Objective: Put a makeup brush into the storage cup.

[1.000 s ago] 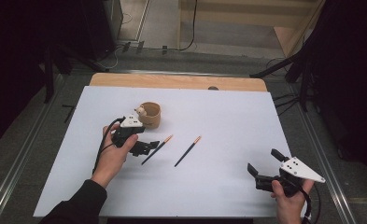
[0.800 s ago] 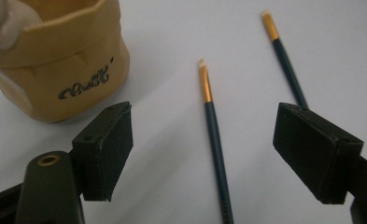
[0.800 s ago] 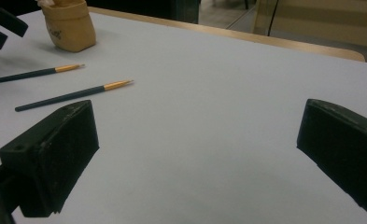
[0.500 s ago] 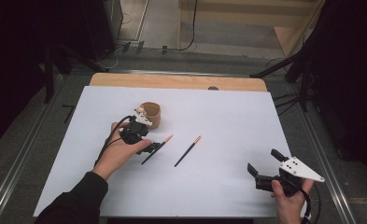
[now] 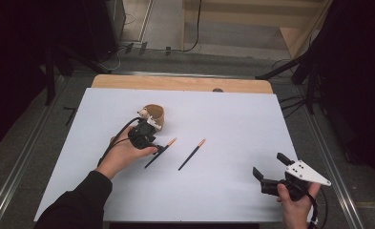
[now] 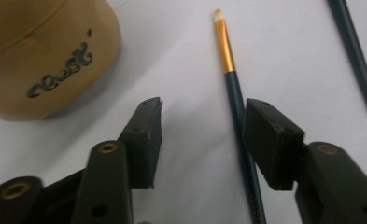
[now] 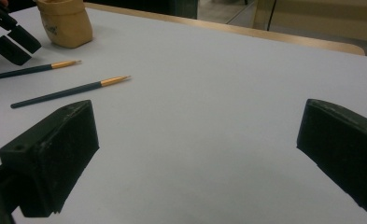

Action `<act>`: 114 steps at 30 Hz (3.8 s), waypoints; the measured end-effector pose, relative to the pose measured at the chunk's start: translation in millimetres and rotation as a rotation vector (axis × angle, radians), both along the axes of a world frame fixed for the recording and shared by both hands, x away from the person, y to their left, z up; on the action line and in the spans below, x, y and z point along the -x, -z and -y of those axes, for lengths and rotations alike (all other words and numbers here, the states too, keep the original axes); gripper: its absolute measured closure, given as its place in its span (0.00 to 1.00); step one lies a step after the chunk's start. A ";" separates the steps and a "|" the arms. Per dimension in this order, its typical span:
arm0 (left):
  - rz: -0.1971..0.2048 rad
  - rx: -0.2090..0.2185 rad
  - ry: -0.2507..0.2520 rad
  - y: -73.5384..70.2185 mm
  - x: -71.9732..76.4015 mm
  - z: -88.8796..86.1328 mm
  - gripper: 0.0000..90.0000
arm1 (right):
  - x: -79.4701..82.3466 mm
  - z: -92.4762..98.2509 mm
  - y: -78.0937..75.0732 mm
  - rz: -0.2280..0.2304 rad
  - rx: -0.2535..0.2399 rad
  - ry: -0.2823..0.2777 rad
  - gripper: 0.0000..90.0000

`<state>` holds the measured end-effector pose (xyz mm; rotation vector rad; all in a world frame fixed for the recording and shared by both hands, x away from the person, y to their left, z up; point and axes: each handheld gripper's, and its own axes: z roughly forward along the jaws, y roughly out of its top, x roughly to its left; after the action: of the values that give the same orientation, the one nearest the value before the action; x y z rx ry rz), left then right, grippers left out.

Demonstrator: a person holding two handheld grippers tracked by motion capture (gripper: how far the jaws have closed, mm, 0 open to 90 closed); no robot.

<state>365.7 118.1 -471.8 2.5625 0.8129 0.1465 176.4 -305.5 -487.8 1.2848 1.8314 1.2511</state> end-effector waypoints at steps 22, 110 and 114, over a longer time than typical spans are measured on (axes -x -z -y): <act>-0.076 -0.040 0.025 -7.1 -2.1 12.2 0.75 | -0.9 -1.6 1.5 -0.015 0.007 -0.007 0.00; 0.112 0.185 -0.021 -35.4 -4.0 -1.7 0.93 | -1.8 -0.7 2.9 -0.017 0.004 -0.010 0.00; 0.139 0.251 -0.030 -40.2 -4.2 -6.8 0.93 | -1.8 -1.3 2.9 -0.016 0.005 -0.011 0.00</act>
<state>369.9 124.9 -431.6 2.2786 0.7652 0.2151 178.3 -304.2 -490.7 1.2875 1.8538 1.2441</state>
